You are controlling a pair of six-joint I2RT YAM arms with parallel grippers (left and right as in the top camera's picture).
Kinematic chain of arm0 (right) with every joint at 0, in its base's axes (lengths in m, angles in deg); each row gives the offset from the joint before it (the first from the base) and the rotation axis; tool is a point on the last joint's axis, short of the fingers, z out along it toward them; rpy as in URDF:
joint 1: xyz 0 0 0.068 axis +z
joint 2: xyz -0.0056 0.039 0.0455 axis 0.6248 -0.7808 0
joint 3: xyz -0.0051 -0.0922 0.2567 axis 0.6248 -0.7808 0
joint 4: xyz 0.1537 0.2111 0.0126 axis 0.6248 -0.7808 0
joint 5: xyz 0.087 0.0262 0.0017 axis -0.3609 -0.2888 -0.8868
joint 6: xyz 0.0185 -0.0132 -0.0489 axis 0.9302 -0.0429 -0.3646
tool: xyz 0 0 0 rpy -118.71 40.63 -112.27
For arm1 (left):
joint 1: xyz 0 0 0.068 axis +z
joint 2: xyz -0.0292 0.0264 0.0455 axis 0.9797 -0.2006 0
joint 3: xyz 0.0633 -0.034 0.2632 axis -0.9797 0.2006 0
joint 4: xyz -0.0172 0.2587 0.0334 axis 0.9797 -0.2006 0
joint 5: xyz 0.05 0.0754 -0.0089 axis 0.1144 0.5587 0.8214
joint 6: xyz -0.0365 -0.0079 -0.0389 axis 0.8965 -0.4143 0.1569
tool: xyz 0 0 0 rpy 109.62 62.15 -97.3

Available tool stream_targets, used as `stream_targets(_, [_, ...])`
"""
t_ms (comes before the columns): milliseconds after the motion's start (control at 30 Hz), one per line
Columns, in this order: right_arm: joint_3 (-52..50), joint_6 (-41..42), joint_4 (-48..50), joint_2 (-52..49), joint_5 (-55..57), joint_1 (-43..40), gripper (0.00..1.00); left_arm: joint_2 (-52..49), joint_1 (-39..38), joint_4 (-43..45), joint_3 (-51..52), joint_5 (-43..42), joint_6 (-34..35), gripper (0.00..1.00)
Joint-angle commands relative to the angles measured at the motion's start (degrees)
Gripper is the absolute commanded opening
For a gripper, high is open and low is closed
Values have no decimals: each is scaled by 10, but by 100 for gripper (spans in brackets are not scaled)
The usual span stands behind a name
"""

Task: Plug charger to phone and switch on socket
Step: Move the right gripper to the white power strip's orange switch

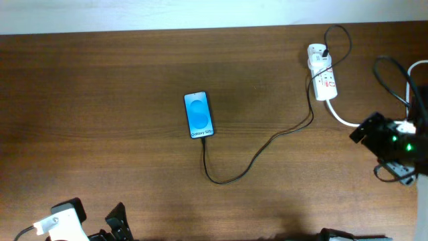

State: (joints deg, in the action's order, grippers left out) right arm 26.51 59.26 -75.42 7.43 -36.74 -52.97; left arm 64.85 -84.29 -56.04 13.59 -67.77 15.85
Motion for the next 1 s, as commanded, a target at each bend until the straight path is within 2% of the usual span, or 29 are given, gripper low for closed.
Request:
stream_targets(0, [8,-25,5,-20,-58,-5,79,2,0,0,0,6,-7,99])
stream_targets(67, [8,-25,13,-26,-89,-5,73,2,0,0,0,6,-7,99])
stream_targets(133, [8,-25,17,-29,-105,-5,60,2,0,0,0,6,-7,99])
stream_targets(167, [8,-25,19,-29,-109,-5,57,2,0,0,0,6,-7,99])
stream_targets(200, [8,-25,22,-29,-111,-5,51,2,0,0,0,6,-7,99])
stream_targets(267, [8,-25,29,-29,-120,-5,30,2,0,0,0,6,-7,99])
stream_targets(300, [8,-25,33,-29,-128,-5,25,2,0,0,0,6,-7,99])
stream_targets(400, [8,-24,56,-30,-175,-5,4,2,0,0,0,6,-7,99])
stream_targets(633, [8,-20,89,-48,-190,-5,4,2,0,0,0,6,-7,99])
stream_targets(733, [12,-5,92,-79,-198,-30,4,2,0,0,0,6,-7,99])
stream_targets(967, [35,-5,138,-171,-240,-156,4,2,0,0,0,6,-7,99])
